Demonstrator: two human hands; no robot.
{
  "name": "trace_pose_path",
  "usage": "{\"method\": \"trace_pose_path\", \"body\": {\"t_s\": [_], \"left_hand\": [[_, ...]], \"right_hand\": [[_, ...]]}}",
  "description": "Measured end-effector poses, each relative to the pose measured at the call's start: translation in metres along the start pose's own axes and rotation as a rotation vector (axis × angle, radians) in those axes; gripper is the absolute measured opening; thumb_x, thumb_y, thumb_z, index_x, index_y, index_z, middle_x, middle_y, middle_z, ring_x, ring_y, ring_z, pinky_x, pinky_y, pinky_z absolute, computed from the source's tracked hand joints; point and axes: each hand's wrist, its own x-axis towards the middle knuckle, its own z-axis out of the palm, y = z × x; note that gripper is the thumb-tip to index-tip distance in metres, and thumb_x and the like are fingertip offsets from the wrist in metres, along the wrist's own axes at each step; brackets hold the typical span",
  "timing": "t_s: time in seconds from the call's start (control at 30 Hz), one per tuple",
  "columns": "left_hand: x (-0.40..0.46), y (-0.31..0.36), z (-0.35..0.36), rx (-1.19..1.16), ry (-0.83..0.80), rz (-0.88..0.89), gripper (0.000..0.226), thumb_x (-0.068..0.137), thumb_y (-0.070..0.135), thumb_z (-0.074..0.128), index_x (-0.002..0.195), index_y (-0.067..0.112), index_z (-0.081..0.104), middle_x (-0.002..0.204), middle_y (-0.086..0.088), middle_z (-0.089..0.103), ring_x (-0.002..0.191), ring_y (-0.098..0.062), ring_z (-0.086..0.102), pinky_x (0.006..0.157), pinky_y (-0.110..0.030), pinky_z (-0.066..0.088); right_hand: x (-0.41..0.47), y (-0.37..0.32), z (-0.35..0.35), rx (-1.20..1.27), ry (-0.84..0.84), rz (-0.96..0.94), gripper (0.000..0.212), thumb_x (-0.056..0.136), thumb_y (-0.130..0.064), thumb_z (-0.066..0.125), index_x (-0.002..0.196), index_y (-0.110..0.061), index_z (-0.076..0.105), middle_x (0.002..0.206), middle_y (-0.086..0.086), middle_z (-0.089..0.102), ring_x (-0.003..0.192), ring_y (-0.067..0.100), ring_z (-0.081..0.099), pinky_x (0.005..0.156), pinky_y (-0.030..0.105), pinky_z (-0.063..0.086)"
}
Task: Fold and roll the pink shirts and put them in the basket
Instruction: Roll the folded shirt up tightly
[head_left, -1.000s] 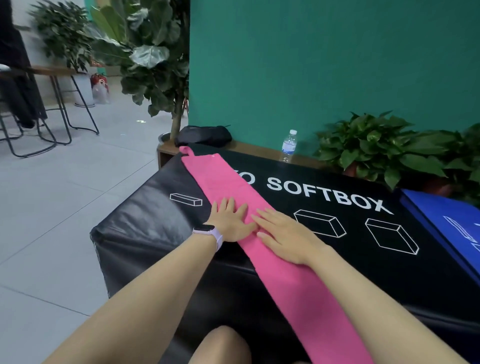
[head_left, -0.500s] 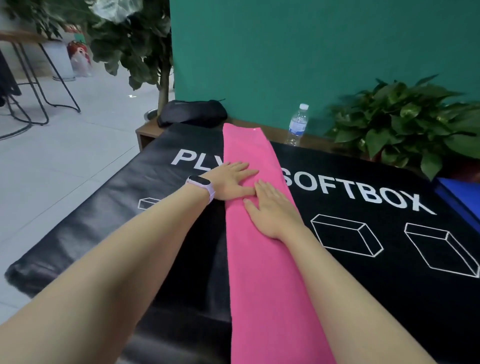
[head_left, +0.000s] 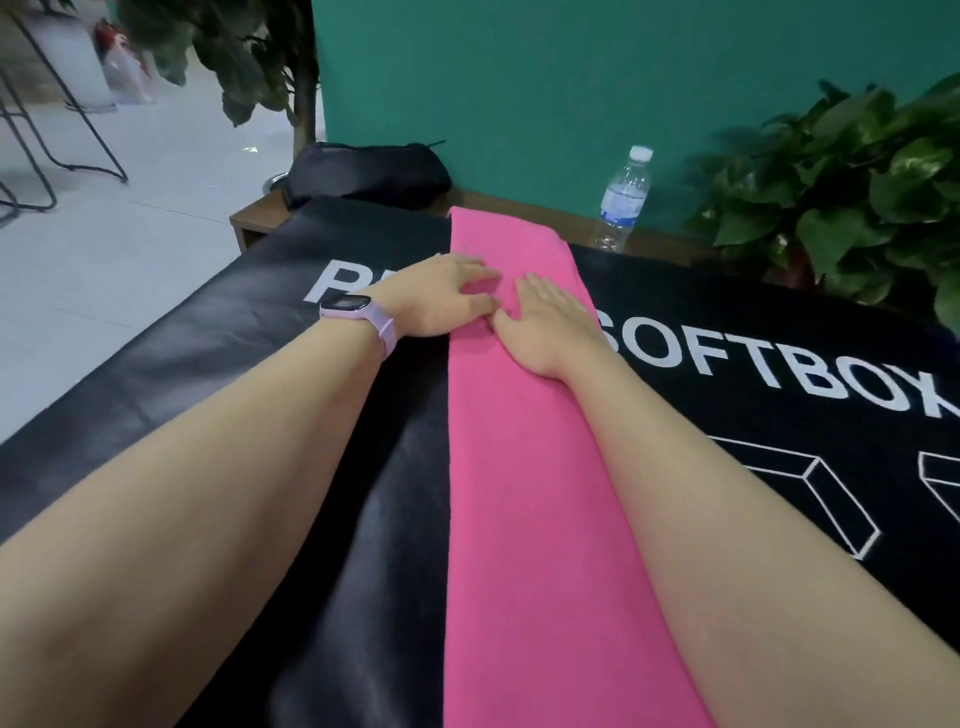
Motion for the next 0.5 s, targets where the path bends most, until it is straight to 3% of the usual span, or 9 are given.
{"method": "trace_pose_path", "body": {"t_s": [0.1,0.27,0.4,0.5], "left_hand": [[-0.009,0.001,0.001,-0.001,-0.011,-0.032,0.053,0.104,0.04,0.043,0.155,0.025,0.036,0.165,-0.001,0.024,0.152,-0.019,0.017,0.123,-0.033,0.011],[-0.022,0.017,0.01,0.029,-0.046,-0.058,0.068,0.101,0.038,0.046,0.159,0.015,0.02,0.167,-0.004,0.014,0.154,-0.017,0.007,0.125,-0.033,0.007],[-0.019,0.026,0.022,0.14,-0.085,-0.097,0.069,0.104,0.04,0.031,0.16,0.008,0.005,0.168,-0.008,0.001,0.155,-0.021,-0.004,0.126,-0.04,0.001],[-0.009,0.022,0.022,0.207,-0.086,-0.115,0.066,0.105,0.041,0.023,0.16,0.011,0.005,0.169,-0.003,-0.001,0.155,-0.016,-0.007,0.125,-0.044,-0.005]], "right_hand": [[0.02,-0.001,-0.003,0.003,-0.001,0.031,0.075,0.102,-0.057,0.02,0.163,-0.014,0.008,0.17,0.004,0.003,0.156,0.019,0.003,0.127,0.038,0.004],[0.041,0.0,-0.008,0.013,0.017,0.064,0.074,0.103,-0.057,0.019,0.162,-0.013,0.011,0.17,0.005,0.006,0.156,0.02,0.007,0.126,0.038,0.006],[0.04,-0.001,-0.011,0.054,0.045,0.053,0.067,0.106,-0.048,0.023,0.161,-0.01,0.018,0.169,0.008,0.012,0.156,0.022,0.012,0.126,0.038,0.01],[0.009,-0.004,-0.014,0.1,0.033,0.015,0.06,0.108,-0.04,0.028,0.158,-0.008,0.024,0.167,0.011,0.02,0.154,0.024,0.017,0.124,0.037,0.014]]}}
